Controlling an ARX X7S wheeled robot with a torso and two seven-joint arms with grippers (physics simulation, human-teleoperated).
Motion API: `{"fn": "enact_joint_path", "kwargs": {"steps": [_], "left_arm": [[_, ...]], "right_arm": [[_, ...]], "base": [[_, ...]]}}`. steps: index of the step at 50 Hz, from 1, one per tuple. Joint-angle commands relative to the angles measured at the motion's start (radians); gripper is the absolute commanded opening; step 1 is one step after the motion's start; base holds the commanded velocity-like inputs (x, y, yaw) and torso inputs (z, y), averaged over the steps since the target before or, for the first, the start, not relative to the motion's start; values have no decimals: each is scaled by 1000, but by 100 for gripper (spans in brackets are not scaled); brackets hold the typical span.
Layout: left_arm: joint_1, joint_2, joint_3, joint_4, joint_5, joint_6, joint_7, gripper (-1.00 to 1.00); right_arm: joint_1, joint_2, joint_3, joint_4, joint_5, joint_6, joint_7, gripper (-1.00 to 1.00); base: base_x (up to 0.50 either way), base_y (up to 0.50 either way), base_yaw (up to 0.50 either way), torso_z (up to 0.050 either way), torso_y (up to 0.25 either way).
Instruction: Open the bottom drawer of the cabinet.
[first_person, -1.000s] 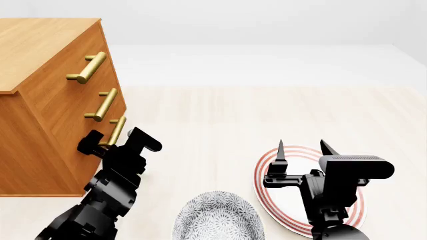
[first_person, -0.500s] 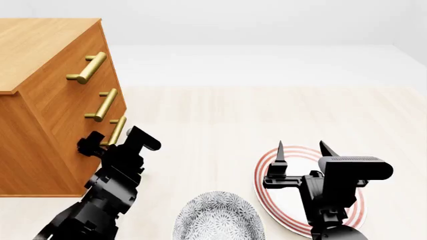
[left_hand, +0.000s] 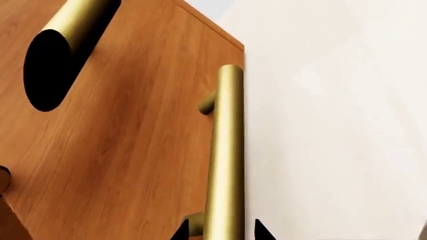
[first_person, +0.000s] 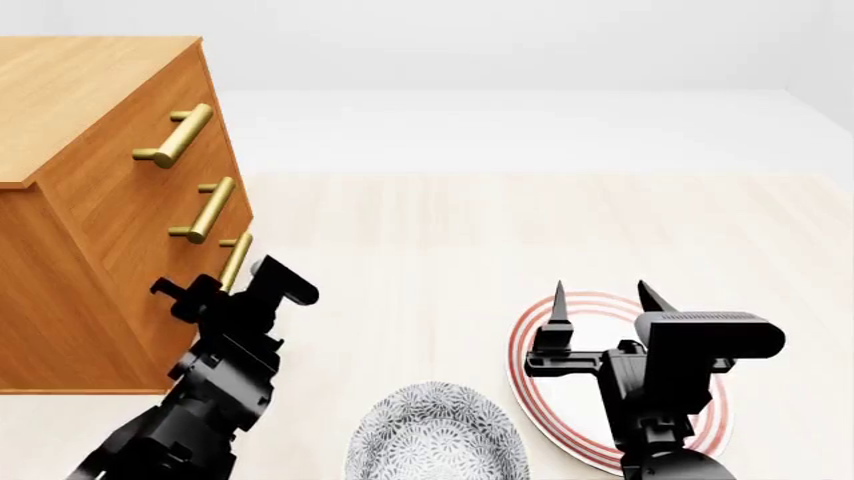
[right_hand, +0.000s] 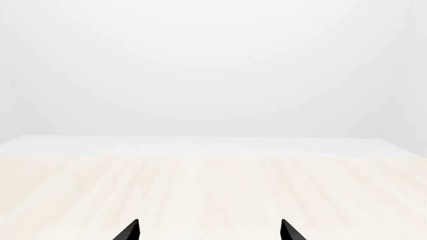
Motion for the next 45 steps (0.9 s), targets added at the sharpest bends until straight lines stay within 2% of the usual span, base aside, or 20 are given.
{"fn": "enact_joint_path", "kwargs": {"steps": [1,12,19,35,45], "left_arm": [[-15,9,2,-4,-5,29,-4,-100],[-21,68,29,27,0,-37,26,-100],[75,0,40,369,2,-253,37,-100],[118,-6,53,560,-5,-384,46,-100],[121,22,76,580,-2,-403,50,-100]], "right_arm": [[1,3,-5,4,3,-3,4,100],[-1,5,-7,9,6,-11,8,100],[0,7,-9,12,7,-15,9,100],[2,12,-12,11,15,-17,13,100],[2,15,-12,13,20,-21,16,100]], "base": [[0,0,0,0,0],[3,0,-1,0,0],[0,0,-3,0,0],[0,0,-1,0,0],[-2,0,0,0,1]]}}
